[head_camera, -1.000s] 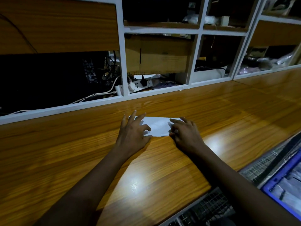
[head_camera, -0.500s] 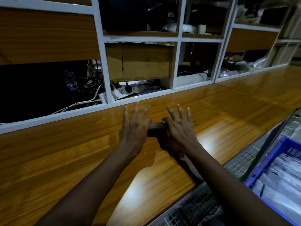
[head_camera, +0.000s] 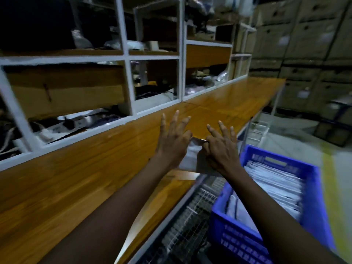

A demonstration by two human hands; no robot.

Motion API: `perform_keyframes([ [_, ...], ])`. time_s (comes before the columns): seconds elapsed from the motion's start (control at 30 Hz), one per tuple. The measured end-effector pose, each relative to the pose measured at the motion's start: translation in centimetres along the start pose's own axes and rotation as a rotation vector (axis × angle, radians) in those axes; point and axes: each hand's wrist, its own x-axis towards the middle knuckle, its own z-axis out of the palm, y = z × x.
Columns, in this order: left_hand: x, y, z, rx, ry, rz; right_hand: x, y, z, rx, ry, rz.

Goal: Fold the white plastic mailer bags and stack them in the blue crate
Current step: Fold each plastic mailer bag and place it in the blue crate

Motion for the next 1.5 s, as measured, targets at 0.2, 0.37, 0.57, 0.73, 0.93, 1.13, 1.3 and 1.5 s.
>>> perform_keyframes([
  [0.2,4.4,11.2,6.2,-0.148,-0.074,0.141,-5.6,11.2,-1.3,-0.109,-0.076,0.21],
  [0.37,4.8,18.4,10.7,-0.234,-0.236,0.227,-10.8,17.3,0.1,-0.115,-0.183,0.377],
  [0.57,1.5,23.2,16.5,-0.329,-0.619,0.298,-16.5,21.3,4.1,-0.092,-0.606,0.414],
  [0.73,-1.7,26.0,21.0,-0.377,-0.844,0.326,-19.7,22.4,7.1,-0.05,-0.908,0.52],
  [0.93,-3.1,27.1,24.1,-0.391,-0.888,0.302,-22.2,23.2,9.6,-0.175,-0.818,0.528],
  [1.13,-3.6,27.2,25.3,-0.422,-0.824,0.306,-22.3,23.9,11.2,-0.27,-0.934,0.454],
  [1.3,-4.0,26.7,27.1,-0.302,-0.847,0.477,-22.7,24.4,12.1,-0.273,-0.908,0.483],
  [1.5,-4.8,26.6,28.5,-0.094,-0.949,0.609,-22.8,24.6,13.0,-0.224,-0.974,0.574],
])
